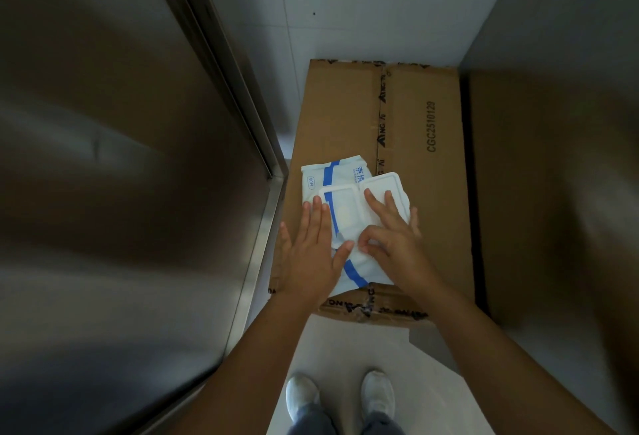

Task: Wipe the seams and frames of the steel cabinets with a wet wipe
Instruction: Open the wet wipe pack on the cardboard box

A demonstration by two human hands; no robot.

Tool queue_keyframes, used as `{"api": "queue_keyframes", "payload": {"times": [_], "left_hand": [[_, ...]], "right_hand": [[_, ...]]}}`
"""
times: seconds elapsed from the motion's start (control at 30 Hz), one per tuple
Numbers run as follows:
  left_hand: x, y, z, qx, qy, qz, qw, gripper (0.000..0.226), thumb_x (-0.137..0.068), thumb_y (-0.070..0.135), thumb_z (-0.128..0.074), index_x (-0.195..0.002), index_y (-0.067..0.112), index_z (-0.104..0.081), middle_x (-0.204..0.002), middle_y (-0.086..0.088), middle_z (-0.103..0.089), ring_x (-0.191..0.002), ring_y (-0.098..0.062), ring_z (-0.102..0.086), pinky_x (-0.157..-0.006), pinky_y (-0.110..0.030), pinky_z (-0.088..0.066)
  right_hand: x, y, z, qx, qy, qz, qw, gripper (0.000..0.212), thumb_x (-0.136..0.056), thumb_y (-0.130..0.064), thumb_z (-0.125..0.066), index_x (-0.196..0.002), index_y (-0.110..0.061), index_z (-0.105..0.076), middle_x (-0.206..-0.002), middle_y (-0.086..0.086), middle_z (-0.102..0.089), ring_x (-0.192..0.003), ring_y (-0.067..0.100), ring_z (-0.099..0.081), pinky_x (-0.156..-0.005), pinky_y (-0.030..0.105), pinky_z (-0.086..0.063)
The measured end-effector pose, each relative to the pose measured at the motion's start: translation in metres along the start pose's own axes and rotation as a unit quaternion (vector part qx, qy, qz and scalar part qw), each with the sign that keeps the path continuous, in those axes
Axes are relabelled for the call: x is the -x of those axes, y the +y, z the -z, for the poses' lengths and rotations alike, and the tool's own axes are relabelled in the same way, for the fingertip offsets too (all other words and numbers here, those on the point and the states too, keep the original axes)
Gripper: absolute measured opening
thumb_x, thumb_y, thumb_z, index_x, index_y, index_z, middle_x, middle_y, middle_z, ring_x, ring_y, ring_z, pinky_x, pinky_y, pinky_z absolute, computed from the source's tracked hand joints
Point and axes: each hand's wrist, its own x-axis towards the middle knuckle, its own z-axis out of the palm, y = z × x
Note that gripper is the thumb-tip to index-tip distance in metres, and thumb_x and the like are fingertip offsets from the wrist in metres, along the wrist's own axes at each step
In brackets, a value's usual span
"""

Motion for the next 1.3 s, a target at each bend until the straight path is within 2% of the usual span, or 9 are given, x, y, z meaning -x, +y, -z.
{"api": "queue_keyframes", "payload": {"times": [0.1,0.3,0.43,0.5,0.6,0.77,1.03,1.2,1.3], "left_hand": [[-0.003,0.006,0.006,0.008,-0.015,0.022,1.0,0.075,-0.089,0.06,-0.004,-0.146,0.016,0.019,-0.154,0.001,0.022,-0.141,-0.016,0.021,-0.111,-0.046,0.01],[-0.005,0.011,0.009,-0.018,-0.031,0.039,0.999,0.079,-0.093,0.058,-0.019,-0.145,0.014,0.022,-0.154,-0.002,0.025,-0.141,-0.021,0.021,-0.112,-0.048,0.007],[-0.002,0.011,0.01,-0.026,-0.045,0.041,0.998,0.086,-0.091,0.062,-0.024,-0.145,0.014,0.021,-0.154,-0.003,0.024,-0.141,-0.022,0.02,-0.112,-0.049,0.006],[-0.002,0.011,0.01,-0.033,-0.045,0.041,0.998,0.087,-0.09,0.063,-0.024,-0.145,0.014,0.021,-0.154,-0.004,0.024,-0.141,-0.023,0.02,-0.112,-0.049,0.005],[-0.002,0.011,0.009,-0.029,-0.045,0.044,0.998,0.088,-0.089,0.065,-0.023,-0.145,0.014,0.021,-0.154,-0.004,0.023,-0.142,-0.023,0.018,-0.113,-0.049,0.004],[-0.001,0.01,0.008,-0.039,-0.046,0.042,0.997,0.087,-0.089,0.065,-0.022,-0.145,0.014,0.021,-0.154,-0.004,0.022,-0.142,-0.023,0.018,-0.113,-0.049,0.004],[-0.001,0.011,0.008,-0.066,-0.048,0.04,0.996,0.085,-0.09,0.063,-0.02,-0.145,0.013,0.022,-0.154,-0.005,0.023,-0.141,-0.023,0.019,-0.113,-0.048,0.005],[-0.001,0.011,0.008,-0.056,-0.047,0.036,0.997,0.087,-0.088,0.065,-0.019,-0.144,0.013,0.023,-0.154,-0.006,0.023,-0.141,-0.025,0.019,-0.113,-0.048,0.005],[-0.001,0.01,0.007,-0.064,-0.043,0.036,0.996,0.087,-0.088,0.065,-0.018,-0.144,0.013,0.024,-0.153,-0.006,0.024,-0.141,-0.025,0.02,-0.113,-0.048,0.005]], "right_hand": [[0.005,0.004,0.002,0.035,-0.045,0.039,0.998,0.009,-0.081,-0.013,-0.069,-0.074,-0.015,-0.065,-0.146,-0.006,-0.016,-0.139,0.021,0.003,-0.104,0.036,0.021],[0.011,0.002,0.015,0.031,-0.133,0.018,0.99,0.012,-0.086,-0.021,-0.065,-0.079,-0.029,-0.061,-0.145,-0.019,0.002,-0.137,0.006,0.02,-0.095,0.017,0.034],[0.008,-0.008,0.018,-0.038,-0.093,-0.015,0.995,0.023,-0.086,-0.027,-0.064,-0.075,-0.042,-0.049,-0.145,-0.02,-0.007,-0.135,-0.002,0.009,-0.106,0.028,0.023],[0.005,-0.012,0.018,-0.069,-0.05,-0.027,0.996,0.011,-0.088,-0.027,-0.062,-0.089,-0.037,-0.055,-0.148,-0.016,-0.015,-0.135,-0.003,0.004,-0.109,0.029,0.017],[-0.003,-0.016,0.016,-0.071,-0.009,-0.059,0.996,0.029,-0.092,-0.024,-0.057,-0.121,-0.025,-0.054,-0.153,-0.006,-0.024,-0.142,0.006,-0.007,-0.111,0.027,0.011],[-0.021,-0.014,0.008,0.075,-0.064,-0.059,0.993,0.043,-0.097,-0.028,-0.045,-0.139,-0.026,-0.039,-0.158,-0.002,-0.008,-0.145,0.014,0.005,-0.11,0.034,0.017],[-0.026,-0.012,-0.015,0.126,-0.002,-0.015,0.992,0.029,-0.094,-0.023,-0.052,-0.122,-0.018,-0.061,-0.156,0.011,-0.013,-0.145,0.029,0.005,-0.101,0.039,0.027],[-0.031,-0.015,-0.015,0.127,0.036,0.013,0.991,0.015,-0.087,-0.012,-0.062,-0.099,-0.008,-0.07,-0.15,0.016,-0.028,-0.143,0.035,-0.01,-0.107,0.043,0.014],[-0.036,-0.017,-0.019,0.163,0.019,0.068,0.984,0.01,-0.076,-0.004,-0.066,-0.085,-0.003,-0.069,-0.129,0.02,-0.056,-0.128,0.037,-0.043,-0.104,0.05,-0.015]]}}
